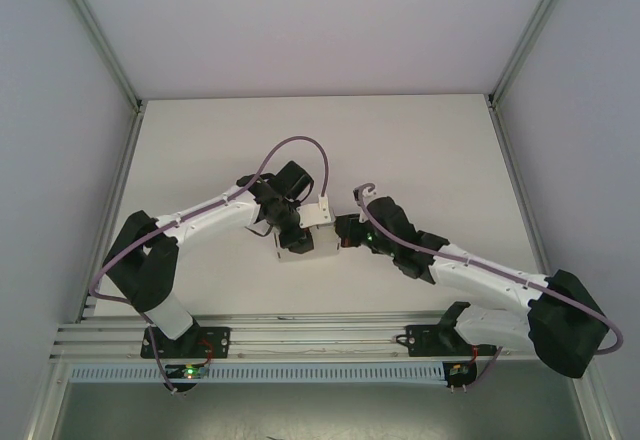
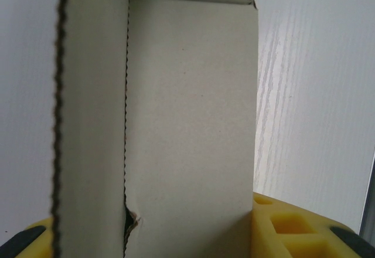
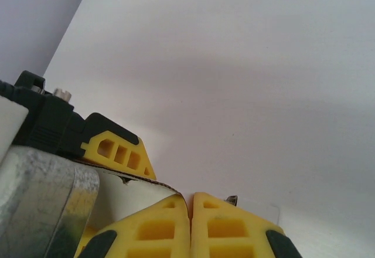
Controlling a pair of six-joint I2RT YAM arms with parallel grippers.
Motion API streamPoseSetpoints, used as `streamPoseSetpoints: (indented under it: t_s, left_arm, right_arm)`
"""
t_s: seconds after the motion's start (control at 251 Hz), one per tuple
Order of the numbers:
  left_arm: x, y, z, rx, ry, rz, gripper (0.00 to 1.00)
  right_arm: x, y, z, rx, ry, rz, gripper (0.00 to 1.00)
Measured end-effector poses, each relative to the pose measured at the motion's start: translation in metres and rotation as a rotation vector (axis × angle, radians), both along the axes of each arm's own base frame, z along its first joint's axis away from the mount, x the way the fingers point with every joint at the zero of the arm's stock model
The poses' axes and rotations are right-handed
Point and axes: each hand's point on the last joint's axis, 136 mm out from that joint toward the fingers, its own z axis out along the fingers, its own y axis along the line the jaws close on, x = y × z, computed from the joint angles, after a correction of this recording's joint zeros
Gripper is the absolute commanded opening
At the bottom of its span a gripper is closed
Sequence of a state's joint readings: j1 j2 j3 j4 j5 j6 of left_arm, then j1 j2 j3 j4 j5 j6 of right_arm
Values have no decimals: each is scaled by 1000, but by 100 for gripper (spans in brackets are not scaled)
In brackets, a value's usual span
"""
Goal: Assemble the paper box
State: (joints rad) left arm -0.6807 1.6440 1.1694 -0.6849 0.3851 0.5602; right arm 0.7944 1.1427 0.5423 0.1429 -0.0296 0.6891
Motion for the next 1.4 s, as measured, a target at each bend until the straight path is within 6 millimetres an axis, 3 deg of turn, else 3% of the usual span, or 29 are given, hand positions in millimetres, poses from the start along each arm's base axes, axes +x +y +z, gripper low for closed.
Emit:
streamPoseSetpoints:
  t_s: [0.391, 0.559, 0.611, 0.678, 0.718, 1.042, 1.245, 1.401]
  left_arm:
    - [1, -3, 0, 0, -4, -2, 43]
    - [7, -5, -1, 7, 1, 26, 63]
    - [9, -5, -1, 12, 2, 40, 77]
    - [13, -6, -1, 13, 0, 60, 81]
    - [16, -8, 0, 10, -6, 66, 100]
    - [26, -16, 17, -49, -38, 123, 100]
    - [24, -13, 61, -140, -117, 156, 100]
    - [21, 11, 84, -148, -216, 253, 99]
  right_arm:
    - [-7, -6, -4, 15, -254, 10, 0]
    - [-7, -8, -5, -5, -317, -10, 0]
    - [-7, -9, -5, -19, -328, -20, 0]
    - [-8, -10, -5, -39, -339, -33, 0]
    - [-9, -10, -5, -49, -343, -39, 0]
    - [-8, -15, -7, -109, -355, -104, 0]
    - [-7, -8, -5, -137, -338, -108, 0]
    - [-5, -6, -5, -171, -318, -113, 0]
